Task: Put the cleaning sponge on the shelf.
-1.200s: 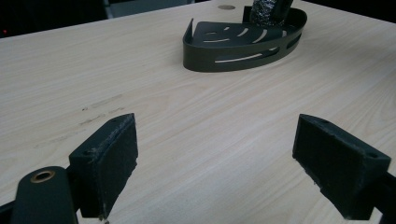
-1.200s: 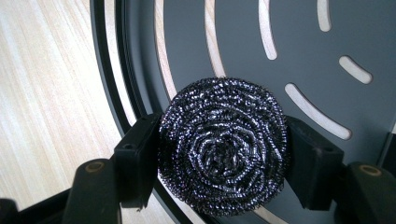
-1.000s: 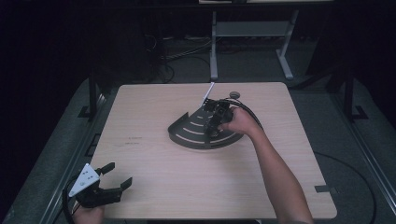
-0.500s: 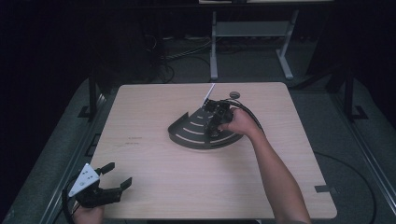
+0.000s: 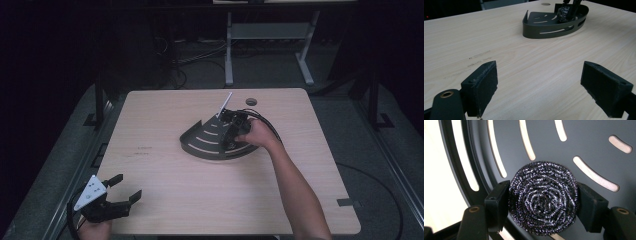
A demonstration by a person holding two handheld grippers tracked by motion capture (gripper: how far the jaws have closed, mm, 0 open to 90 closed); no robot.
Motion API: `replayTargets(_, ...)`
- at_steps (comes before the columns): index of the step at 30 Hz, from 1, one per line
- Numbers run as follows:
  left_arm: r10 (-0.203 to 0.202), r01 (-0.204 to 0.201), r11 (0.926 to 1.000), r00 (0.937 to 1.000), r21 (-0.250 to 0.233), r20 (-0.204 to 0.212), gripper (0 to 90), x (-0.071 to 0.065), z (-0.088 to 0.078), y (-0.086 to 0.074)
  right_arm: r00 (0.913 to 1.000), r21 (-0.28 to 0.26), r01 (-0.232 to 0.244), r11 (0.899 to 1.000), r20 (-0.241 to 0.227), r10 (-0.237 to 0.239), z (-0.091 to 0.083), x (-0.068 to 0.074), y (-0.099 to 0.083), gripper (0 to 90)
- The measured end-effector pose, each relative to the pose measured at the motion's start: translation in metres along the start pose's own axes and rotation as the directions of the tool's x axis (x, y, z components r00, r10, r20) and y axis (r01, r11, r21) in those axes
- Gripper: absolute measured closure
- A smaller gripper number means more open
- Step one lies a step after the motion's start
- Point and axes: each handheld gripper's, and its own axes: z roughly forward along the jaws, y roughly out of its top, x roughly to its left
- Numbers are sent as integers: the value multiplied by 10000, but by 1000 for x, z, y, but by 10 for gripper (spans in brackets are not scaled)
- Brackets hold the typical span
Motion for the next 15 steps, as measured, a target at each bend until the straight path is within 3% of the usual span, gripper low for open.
replayTargets(15,3,-3,10000,10000,16,-16,134,0,-1,0,10000,77,25,10000,4,-25,5,1,2,322)
